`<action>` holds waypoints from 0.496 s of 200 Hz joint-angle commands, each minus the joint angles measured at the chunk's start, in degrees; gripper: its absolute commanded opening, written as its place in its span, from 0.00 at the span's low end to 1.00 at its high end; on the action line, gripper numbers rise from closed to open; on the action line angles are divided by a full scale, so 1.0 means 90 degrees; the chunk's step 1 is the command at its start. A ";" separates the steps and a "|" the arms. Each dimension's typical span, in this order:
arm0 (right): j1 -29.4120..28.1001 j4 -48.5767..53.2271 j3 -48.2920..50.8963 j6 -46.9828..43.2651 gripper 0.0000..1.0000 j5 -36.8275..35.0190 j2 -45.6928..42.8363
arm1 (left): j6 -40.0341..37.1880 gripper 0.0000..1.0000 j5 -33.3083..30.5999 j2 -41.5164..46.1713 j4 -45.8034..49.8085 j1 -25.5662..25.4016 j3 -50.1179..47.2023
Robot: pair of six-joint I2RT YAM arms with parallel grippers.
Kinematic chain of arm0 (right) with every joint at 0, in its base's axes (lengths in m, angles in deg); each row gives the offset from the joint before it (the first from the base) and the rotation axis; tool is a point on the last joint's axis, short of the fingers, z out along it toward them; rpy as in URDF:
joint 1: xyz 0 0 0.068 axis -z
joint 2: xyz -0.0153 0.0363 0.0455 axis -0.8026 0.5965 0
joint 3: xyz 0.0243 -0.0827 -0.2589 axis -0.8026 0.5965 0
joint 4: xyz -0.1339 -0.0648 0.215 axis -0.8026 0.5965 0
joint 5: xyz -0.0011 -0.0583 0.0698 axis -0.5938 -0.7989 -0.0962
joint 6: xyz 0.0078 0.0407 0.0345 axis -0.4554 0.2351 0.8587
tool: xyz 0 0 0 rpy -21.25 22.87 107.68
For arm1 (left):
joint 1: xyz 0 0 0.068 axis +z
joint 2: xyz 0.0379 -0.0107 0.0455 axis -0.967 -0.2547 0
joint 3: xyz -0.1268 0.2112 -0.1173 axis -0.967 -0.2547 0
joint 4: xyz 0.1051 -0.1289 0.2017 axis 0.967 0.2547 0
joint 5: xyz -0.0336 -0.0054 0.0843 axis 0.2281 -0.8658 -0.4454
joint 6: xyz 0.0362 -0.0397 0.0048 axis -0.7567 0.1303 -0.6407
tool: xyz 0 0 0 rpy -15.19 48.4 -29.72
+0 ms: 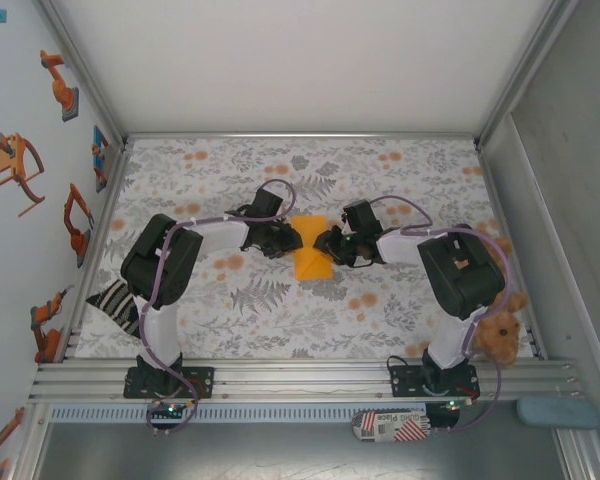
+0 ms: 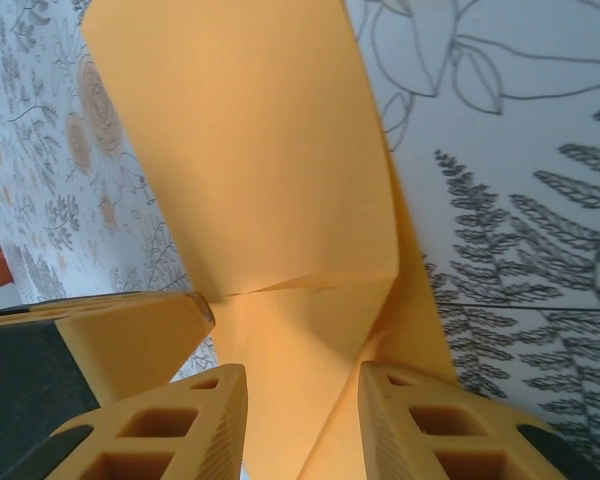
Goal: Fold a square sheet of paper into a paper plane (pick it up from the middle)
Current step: Pick up the paper from the center of the table.
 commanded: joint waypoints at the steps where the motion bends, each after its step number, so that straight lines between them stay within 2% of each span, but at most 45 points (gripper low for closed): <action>1: -0.0052 -0.0220 -0.0052 0.0124 0.32 0.0118 0.0099 | 0.0048 0.22 -0.0025 -0.0192 0.0088 0.0041 -0.0169; 75: -0.0105 -0.0664 0.0169 0.0192 0.24 0.0235 0.0075 | 0.0053 0.22 -0.0022 -0.0129 0.0097 0.0051 -0.0132; 99: -0.0160 -0.0764 0.0196 0.0185 0.18 0.0237 0.0142 | 0.0073 0.23 0.0007 -0.0034 0.0107 0.0060 -0.0087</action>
